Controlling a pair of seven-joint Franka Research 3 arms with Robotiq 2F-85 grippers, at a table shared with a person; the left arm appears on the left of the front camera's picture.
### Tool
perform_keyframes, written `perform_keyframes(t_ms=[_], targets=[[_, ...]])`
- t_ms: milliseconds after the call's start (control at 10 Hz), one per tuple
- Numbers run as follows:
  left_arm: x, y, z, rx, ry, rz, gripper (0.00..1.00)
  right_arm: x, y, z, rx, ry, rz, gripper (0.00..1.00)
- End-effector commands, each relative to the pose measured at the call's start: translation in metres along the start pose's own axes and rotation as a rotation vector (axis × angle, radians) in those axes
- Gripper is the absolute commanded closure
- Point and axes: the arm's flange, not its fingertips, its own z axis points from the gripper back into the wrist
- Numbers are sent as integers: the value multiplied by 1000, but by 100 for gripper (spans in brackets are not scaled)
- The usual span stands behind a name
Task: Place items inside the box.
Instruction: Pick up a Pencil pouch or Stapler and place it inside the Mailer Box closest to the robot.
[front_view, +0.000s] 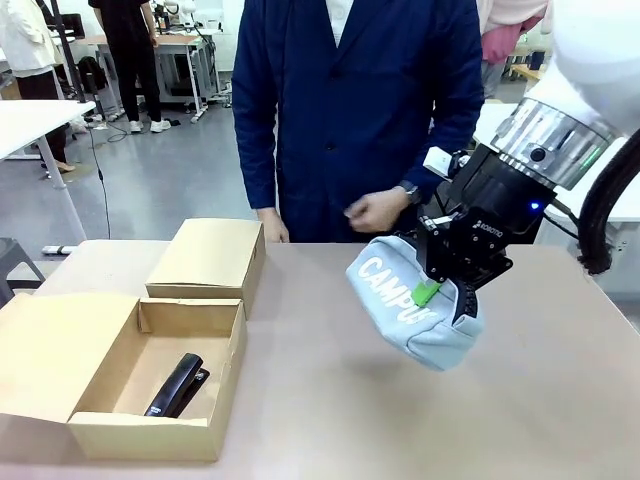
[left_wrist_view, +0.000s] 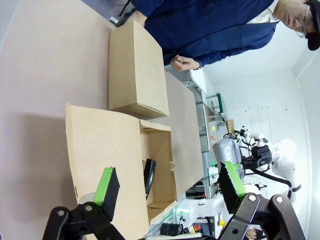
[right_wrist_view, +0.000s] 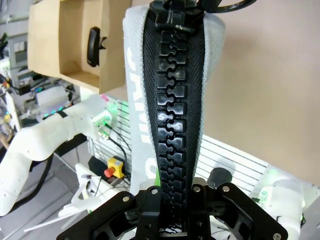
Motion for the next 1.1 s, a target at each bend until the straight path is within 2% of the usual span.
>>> perform_keyframes(t_ms=[0,100,200,400,500,600,700,900,1000], targets=[[1,-1,0,-23,-20,-18,0,3,6,-7,19,-17,-25,93],[1,-1,0,-23,-20,-18,0,9,19,-12,55,-59,-39,93],[1,-1,0,-23,-20,-18,0,22,51,-20,246,-192,-137,93],[1,-1,0,-23,-20,-18,0,41,107,-56,354,-164,-121,93],[1,-1,0,-23,-20,-18,0,47,135,-81,369,-94,-83,93],[1,-1,0,-23,-20,-18,0,53,159,-107,349,-70,-61,93],[1,-1,0,-23,-20,-18,0,58,182,-136,315,-86,-74,93],[1,-1,0,-23,-20,-18,0,55,206,-171,240,-148,-57,93],[1,-1,0,-23,-20,-18,0,38,184,-145,335,-59,-75,93]])
